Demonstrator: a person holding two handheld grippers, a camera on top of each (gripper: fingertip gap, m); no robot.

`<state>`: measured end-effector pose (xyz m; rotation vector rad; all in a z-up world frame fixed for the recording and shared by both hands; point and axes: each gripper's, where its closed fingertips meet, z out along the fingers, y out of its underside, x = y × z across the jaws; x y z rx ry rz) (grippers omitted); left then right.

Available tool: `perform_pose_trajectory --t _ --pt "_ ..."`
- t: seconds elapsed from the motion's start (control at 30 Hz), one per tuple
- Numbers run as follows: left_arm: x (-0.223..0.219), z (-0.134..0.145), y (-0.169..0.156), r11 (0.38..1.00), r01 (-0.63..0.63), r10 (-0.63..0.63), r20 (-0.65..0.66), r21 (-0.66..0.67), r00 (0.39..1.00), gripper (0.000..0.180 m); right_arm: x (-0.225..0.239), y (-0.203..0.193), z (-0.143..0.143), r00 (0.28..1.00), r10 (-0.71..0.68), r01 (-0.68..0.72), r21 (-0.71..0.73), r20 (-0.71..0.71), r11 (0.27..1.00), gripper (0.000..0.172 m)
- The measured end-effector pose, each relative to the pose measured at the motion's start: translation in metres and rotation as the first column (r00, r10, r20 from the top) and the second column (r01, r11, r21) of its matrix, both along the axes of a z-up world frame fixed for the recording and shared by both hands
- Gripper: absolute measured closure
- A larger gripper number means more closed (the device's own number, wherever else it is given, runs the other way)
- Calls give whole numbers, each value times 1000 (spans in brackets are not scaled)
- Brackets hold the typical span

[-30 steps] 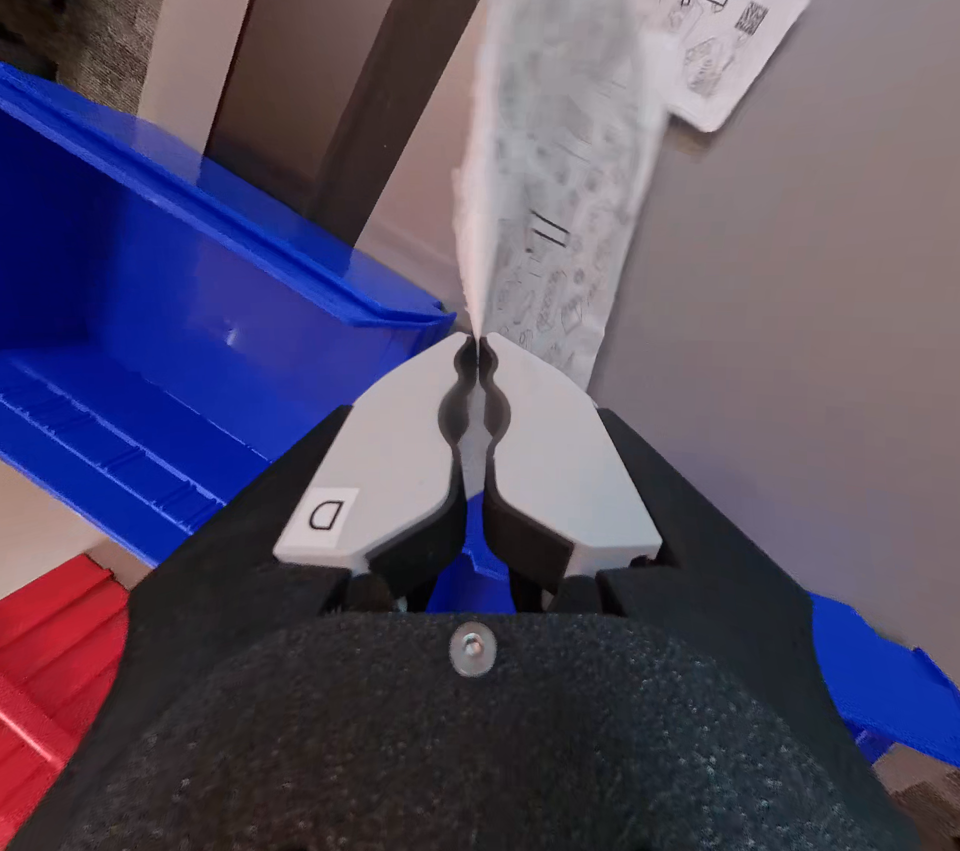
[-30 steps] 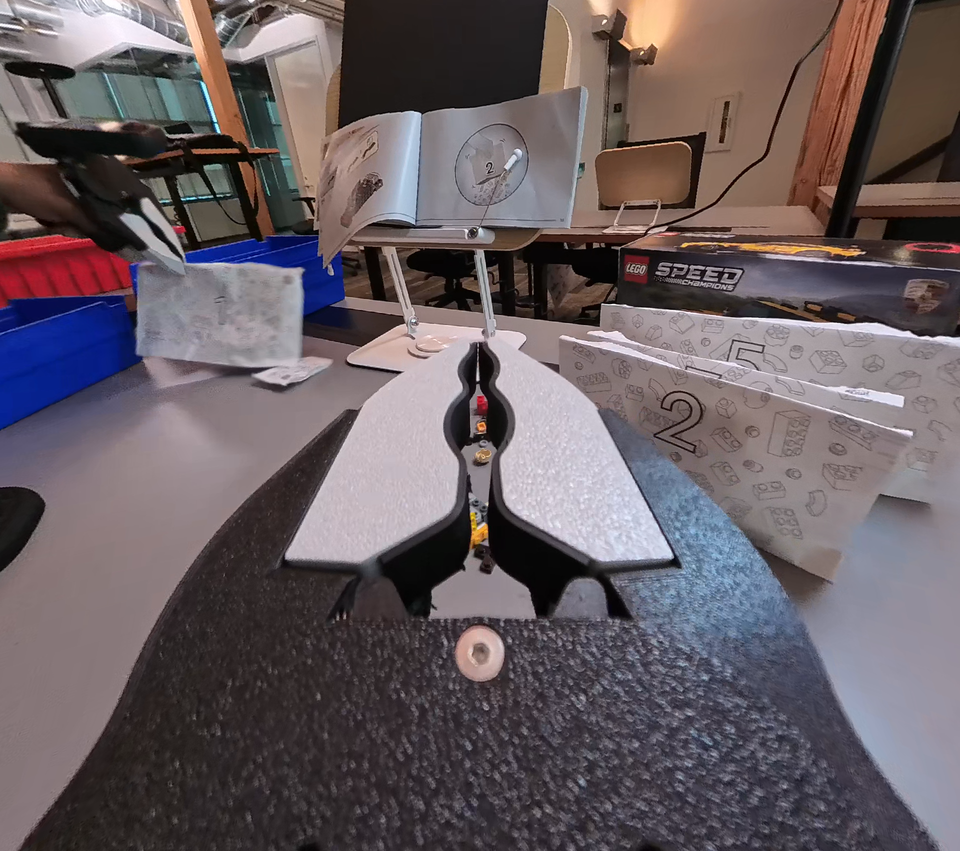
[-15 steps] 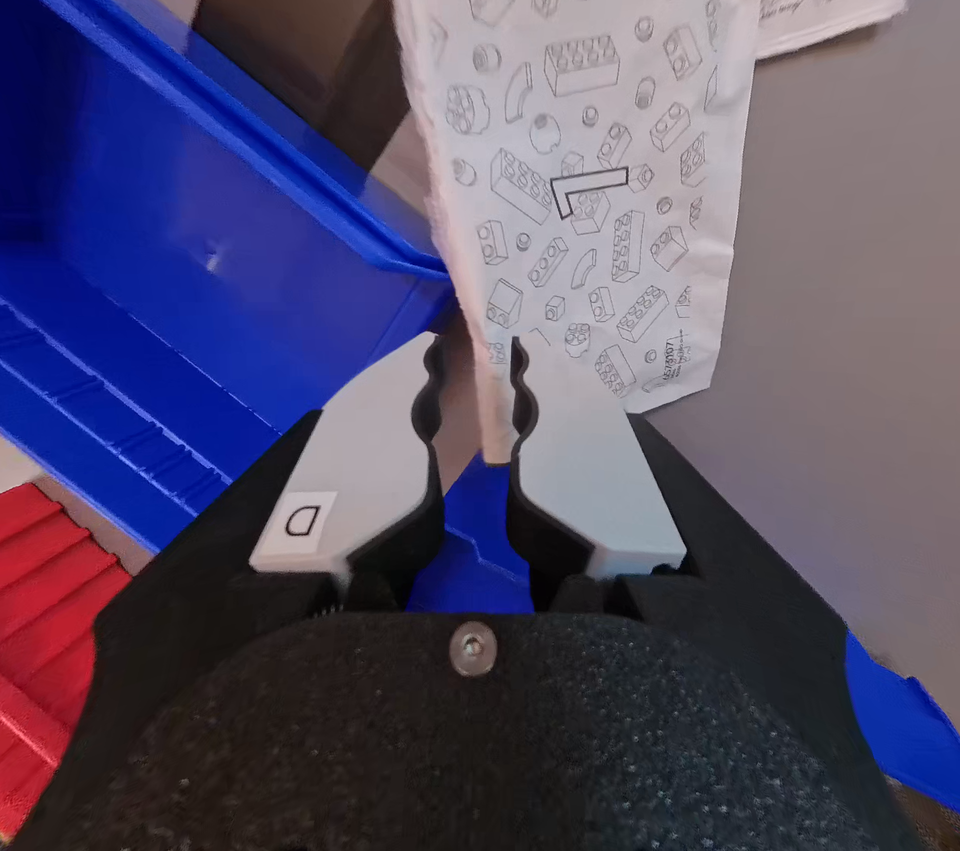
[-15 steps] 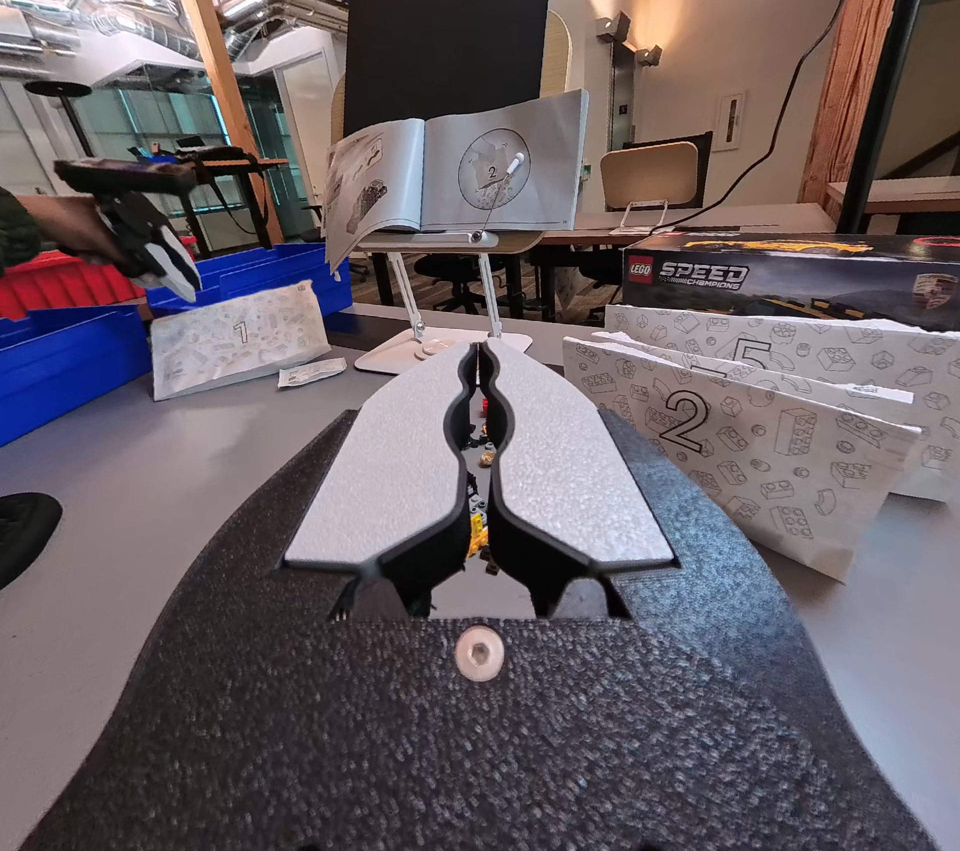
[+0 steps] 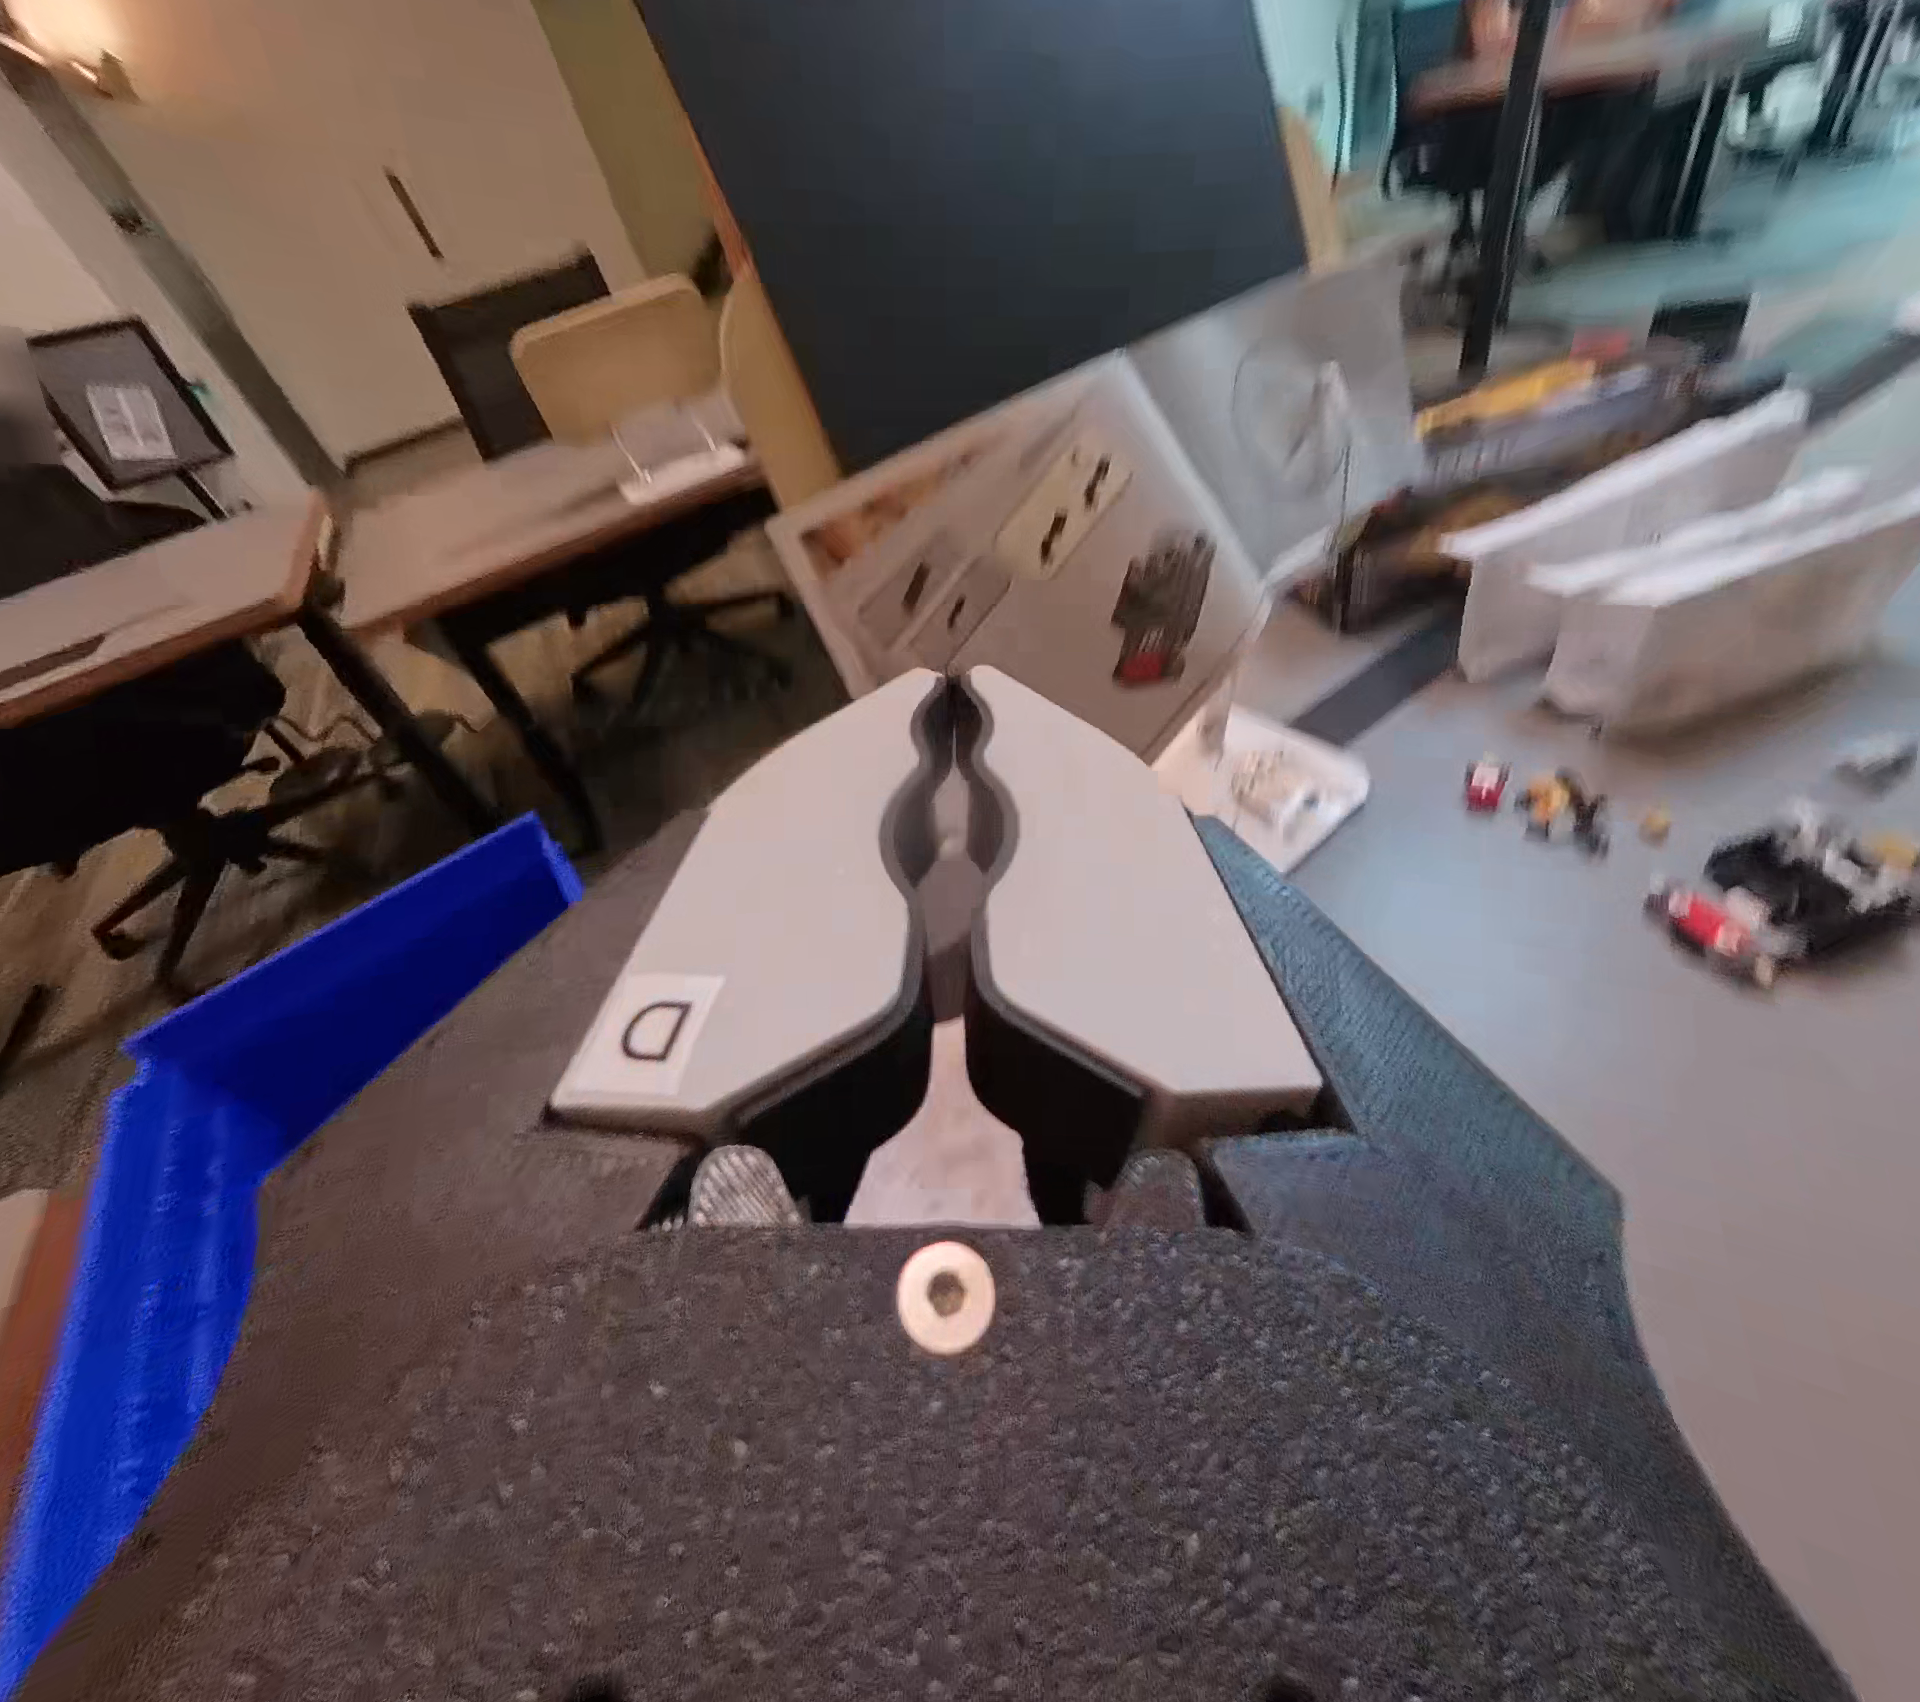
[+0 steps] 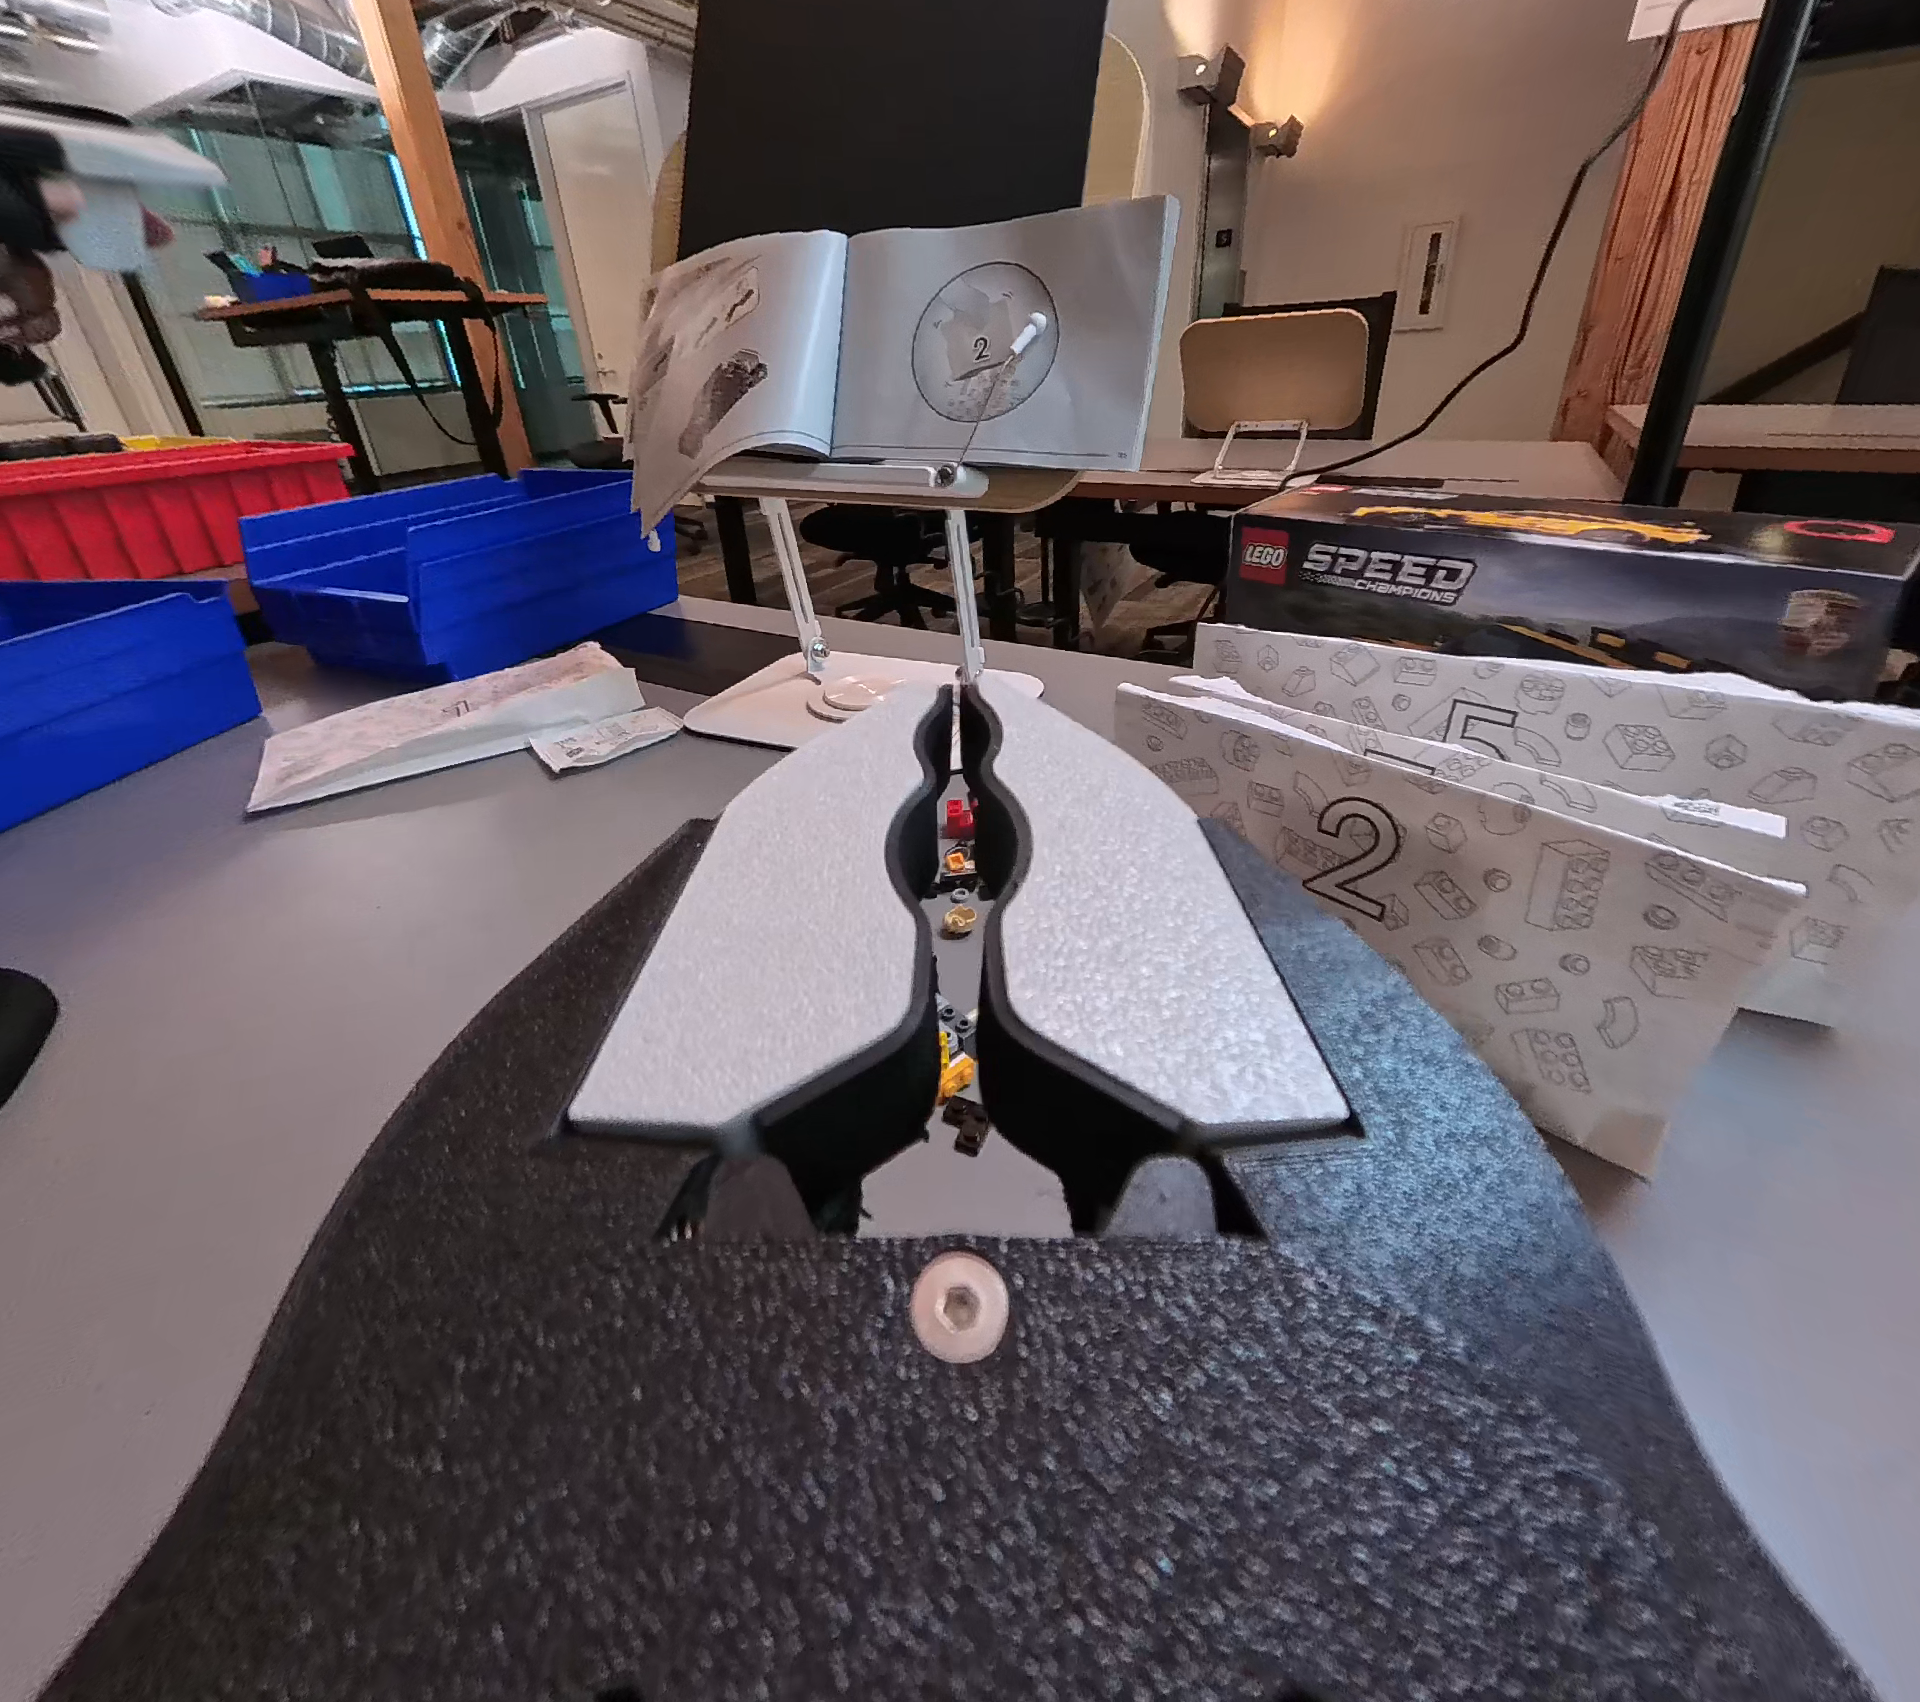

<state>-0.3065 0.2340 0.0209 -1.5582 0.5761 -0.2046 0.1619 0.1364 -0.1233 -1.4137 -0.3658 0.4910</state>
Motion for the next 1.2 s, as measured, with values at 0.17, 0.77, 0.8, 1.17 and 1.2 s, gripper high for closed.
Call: perform_pose_trajectory --t 0.17,0.77,0.8,1.17,1.2 --pt "46 -16 -17 993 -32 1 257 117 966 180 -2 -3 3 999 -21 20 36 35 999 171" --pt "136 -164 10 992 -13 -2 118 122 993 180 -162 122 51 954 -9 -44 169 300 985 132" --pt "138 -166 10 992 -5 -7 102 123 995 180 -163 145 51 956 -25 -17 143 292 990 134" --pt "142 -183 24 996 48 -53 78 75 996 180 -155 292 52 958 -163 177 -38 237 984 147" --pt "142 -186 26 997 50 -55 74 64 996 180 -155 294 52 956 -174 186 -31 238 982 147"
